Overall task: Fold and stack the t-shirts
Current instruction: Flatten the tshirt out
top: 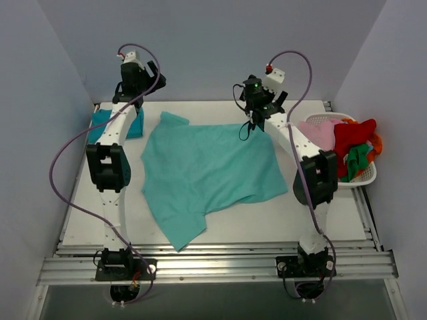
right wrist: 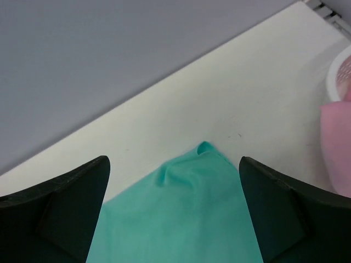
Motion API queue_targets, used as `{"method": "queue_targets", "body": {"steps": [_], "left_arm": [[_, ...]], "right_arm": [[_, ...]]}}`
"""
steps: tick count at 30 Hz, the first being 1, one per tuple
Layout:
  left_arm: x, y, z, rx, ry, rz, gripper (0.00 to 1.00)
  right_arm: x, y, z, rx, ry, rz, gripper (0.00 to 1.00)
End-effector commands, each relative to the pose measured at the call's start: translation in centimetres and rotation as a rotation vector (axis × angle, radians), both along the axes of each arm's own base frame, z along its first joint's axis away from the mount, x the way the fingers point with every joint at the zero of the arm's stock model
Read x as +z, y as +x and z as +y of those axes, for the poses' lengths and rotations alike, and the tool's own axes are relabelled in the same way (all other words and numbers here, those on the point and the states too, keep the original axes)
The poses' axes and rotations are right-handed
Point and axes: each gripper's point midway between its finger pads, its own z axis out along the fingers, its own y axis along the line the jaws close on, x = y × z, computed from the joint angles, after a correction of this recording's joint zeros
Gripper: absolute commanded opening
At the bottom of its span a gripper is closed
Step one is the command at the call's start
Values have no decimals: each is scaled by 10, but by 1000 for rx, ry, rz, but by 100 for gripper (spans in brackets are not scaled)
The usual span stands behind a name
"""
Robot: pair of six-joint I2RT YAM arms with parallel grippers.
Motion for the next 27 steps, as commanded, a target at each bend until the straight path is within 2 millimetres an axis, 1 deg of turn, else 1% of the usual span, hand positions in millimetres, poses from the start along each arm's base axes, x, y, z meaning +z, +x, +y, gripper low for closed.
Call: {"method": "queue_targets", "body": {"steps": [1, 2, 3, 4, 5, 6, 7, 8, 9, 10, 11, 12, 13, 14, 15, 16, 17, 18, 19, 20, 21, 22, 23, 24, 26, 27], "left_arm": [[151, -37, -3, 0, -16, -249, 94], [158, -54, -1, 12, -18, -241, 94], [159, -64, 2, 27, -22, -229, 94], [155, -75, 0, 29, -27, -208, 94], [180, -97, 3, 58, -48, -248, 94], [133, -110, 1, 62, -39, -151, 94], [125, -123, -13, 52, -47, -144, 94], [137, -147, -11, 85, -52, -166, 94], [83, -165, -15, 91, -35, -56, 94], [67, -181, -22, 97, -41, -21, 94], [70, -207, -42, 79, -87, -17, 94], [23, -231, -44, 108, -70, 81, 95], [5, -251, -50, 122, -81, 126, 95], [9, -279, -78, 90, -144, 122, 95], [-3, -295, -84, 109, -135, 128, 95], [-28, -317, -89, 103, -108, 171, 95], [-29, -344, -110, 56, -103, 190, 95], [-37, -358, -112, 52, -74, 215, 95], [-56, -376, -103, 83, -2, 272, 95], [-59, -387, -103, 91, -7, 288, 95], [-66, -399, -107, 68, 14, 308, 95], [-88, -415, -97, 89, 39, 373, 95], [-92, -423, -95, 87, 34, 388, 95], [-99, -433, -95, 68, 43, 404, 96], [-112, -453, -83, 80, 43, 434, 96], [-115, -459, -78, 86, 42, 439, 96]], "right_arm": [[91, -52, 2, -26, -30, -137, 100], [89, -61, 2, -16, -23, -129, 100], [67, -73, 1, -11, -20, -86, 100], [78, -85, -2, -6, 12, -109, 100], [69, -92, 2, 29, 41, -98, 100], [61, -97, 2, 49, 59, -91, 100], [41, -110, -5, 57, 80, -62, 100], [35, -115, -5, 72, 108, -61, 100], [21, -120, 0, 111, 138, -32, 100], [-3, -137, -4, 105, 157, 13, 100], [-15, -146, -9, 90, 173, 38, 100], [-19, -157, -11, 83, 199, 44, 99], [-48, -176, -15, 66, 207, 96, 100], [-57, -188, -12, 68, 215, 106, 100], [-65, -200, -14, 59, 219, 119, 100], [-67, -216, -19, 55, 229, 131, 100], [-90, -238, -27, 30, 234, 177, 100], [-100, -254, -34, 14, 226, 215, 100], [-93, -265, -38, 13, 253, 192, 100], [-105, -280, -45, 2, 258, 216, 100], [-96, -291, -50, 0, 274, 197, 100], [-96, -298, -52, 2, 280, 199, 100], [-93, -304, -55, 1, 284, 194, 100], [-88, -315, -62, -9, 285, 192, 100], [-81, -325, -72, -32, 270, 182, 100], [-76, -332, -77, -38, 272, 174, 100]]}}
